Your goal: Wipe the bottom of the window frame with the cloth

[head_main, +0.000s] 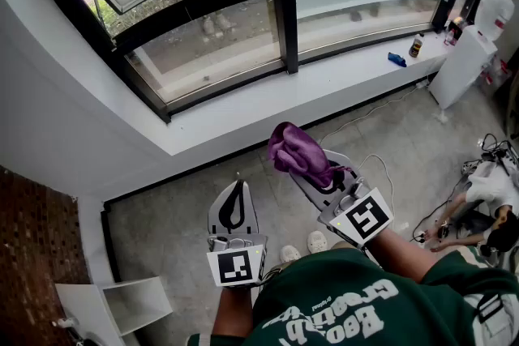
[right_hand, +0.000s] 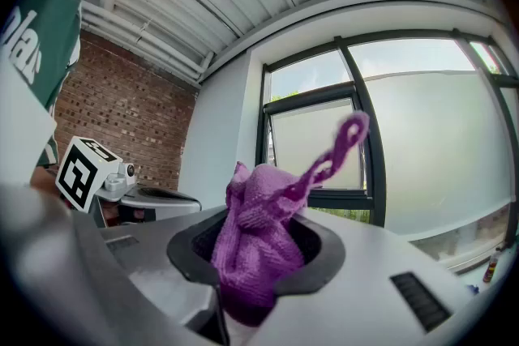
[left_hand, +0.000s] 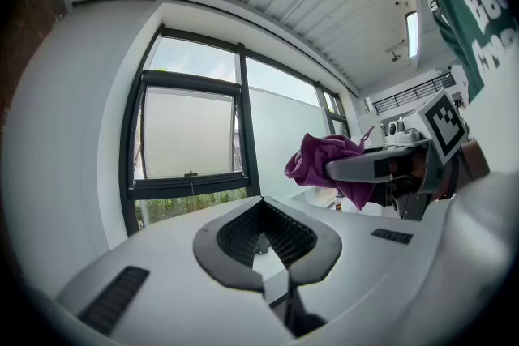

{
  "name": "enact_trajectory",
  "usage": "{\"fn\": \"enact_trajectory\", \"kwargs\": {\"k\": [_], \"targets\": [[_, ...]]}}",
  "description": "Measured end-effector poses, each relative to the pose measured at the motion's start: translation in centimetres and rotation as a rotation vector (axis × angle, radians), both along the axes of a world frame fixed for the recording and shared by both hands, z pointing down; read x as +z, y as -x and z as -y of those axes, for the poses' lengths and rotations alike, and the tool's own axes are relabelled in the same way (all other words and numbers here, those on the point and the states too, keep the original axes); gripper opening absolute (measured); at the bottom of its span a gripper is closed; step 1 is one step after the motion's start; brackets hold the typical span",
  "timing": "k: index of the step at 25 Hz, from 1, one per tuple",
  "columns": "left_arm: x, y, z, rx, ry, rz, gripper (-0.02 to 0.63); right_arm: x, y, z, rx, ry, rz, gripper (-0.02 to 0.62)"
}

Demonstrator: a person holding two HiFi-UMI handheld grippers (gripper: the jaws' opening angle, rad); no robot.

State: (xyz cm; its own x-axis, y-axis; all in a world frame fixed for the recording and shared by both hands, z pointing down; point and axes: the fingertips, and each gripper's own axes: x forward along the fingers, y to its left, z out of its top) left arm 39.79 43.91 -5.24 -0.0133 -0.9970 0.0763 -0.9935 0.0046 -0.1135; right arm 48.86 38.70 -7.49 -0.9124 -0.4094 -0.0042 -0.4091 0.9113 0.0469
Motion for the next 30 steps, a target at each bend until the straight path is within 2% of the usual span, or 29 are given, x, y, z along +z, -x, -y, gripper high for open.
{"fn": "enact_trajectory", "kwargs": {"k": [9,17,30], "targets": [[-0.1,-0.5,0.6,-0.008,-0.007,0.000,0.006,0.0,-0.4,0.5,-0.004,-0.006,0.013,0.130],[0.2,-1.1,1.2,-0.031,0.031,0.010,0.006,0.2,-1.3,1.3,-0.006,0.002,0.028,0.130],[-0.8,-3.0,4.6,-0.053,-0.015,0.018,0.006,0.6,-2.9,4.3,-0.036,-0.001,0.034,0.130]]}}
